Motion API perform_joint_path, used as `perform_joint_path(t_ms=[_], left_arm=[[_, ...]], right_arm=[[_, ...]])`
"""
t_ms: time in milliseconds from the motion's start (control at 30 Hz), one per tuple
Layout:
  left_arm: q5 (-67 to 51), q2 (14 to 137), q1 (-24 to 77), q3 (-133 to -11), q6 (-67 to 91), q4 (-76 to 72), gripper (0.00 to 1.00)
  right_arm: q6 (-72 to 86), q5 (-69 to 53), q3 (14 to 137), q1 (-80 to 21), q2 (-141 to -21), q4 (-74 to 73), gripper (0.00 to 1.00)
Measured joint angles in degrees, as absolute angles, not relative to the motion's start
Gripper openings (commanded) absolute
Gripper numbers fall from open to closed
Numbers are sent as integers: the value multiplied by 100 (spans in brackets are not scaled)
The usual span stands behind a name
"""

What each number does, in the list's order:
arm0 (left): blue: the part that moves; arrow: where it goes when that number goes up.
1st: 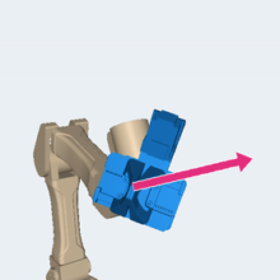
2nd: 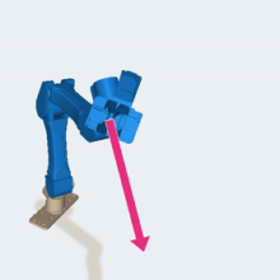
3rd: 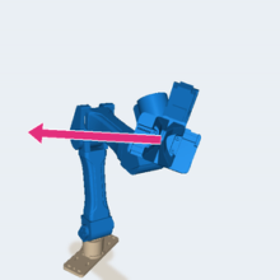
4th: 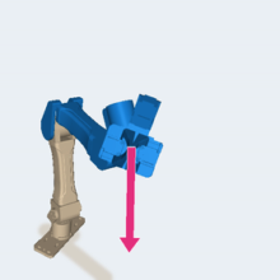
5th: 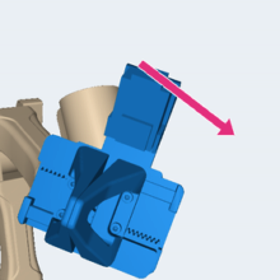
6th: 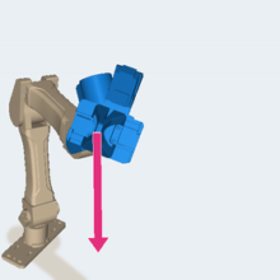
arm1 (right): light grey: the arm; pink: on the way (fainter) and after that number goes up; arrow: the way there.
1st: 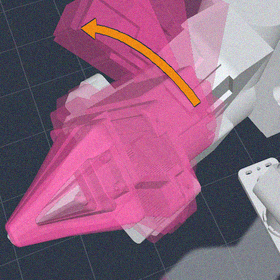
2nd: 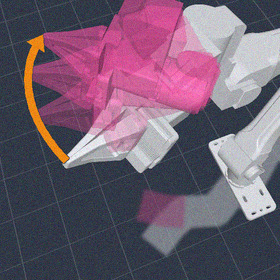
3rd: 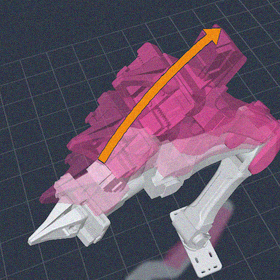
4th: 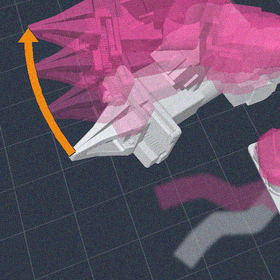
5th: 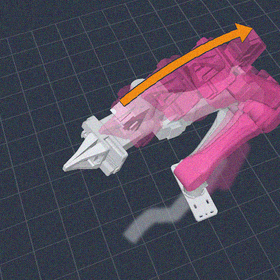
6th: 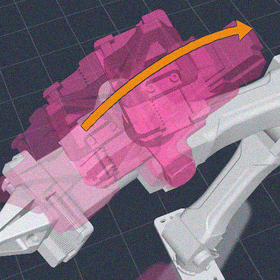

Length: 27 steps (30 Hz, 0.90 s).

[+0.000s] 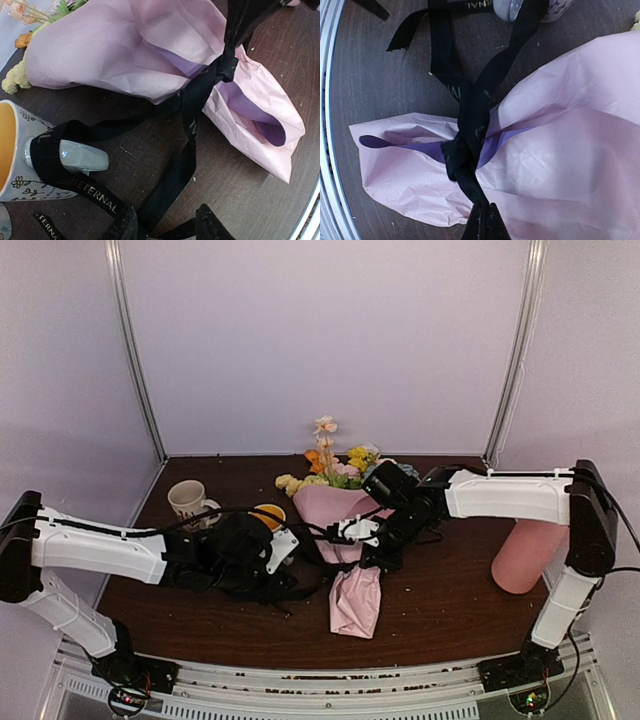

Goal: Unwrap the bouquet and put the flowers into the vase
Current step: Untie the half-tied ribbon from the folded wrapping paper.

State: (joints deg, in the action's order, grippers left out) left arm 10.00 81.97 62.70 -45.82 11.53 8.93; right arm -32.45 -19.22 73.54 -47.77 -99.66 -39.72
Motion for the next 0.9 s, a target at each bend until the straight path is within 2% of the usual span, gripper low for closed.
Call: perform_joint_path(t_ms=[167, 333, 700, 900], left_arm=[[631, 8849, 6270, -5041, 1004, 963, 54], [495, 9435, 6270, -5546, 838, 1050, 56], [379, 9832, 6270, -6222, 309, 1013, 55], [336, 10359, 6270, -6735, -71, 858, 49]], right_arm=[[-3173, -2075, 7094, -4700, -8683, -3874, 0], [-3041, -2480, 6624, -4346, -7865, -3579, 0], [-2477, -3028, 4696, -3238, -7422, -2764, 1], [-2381, -3148, 4388, -3009, -7089, -2646, 4]])
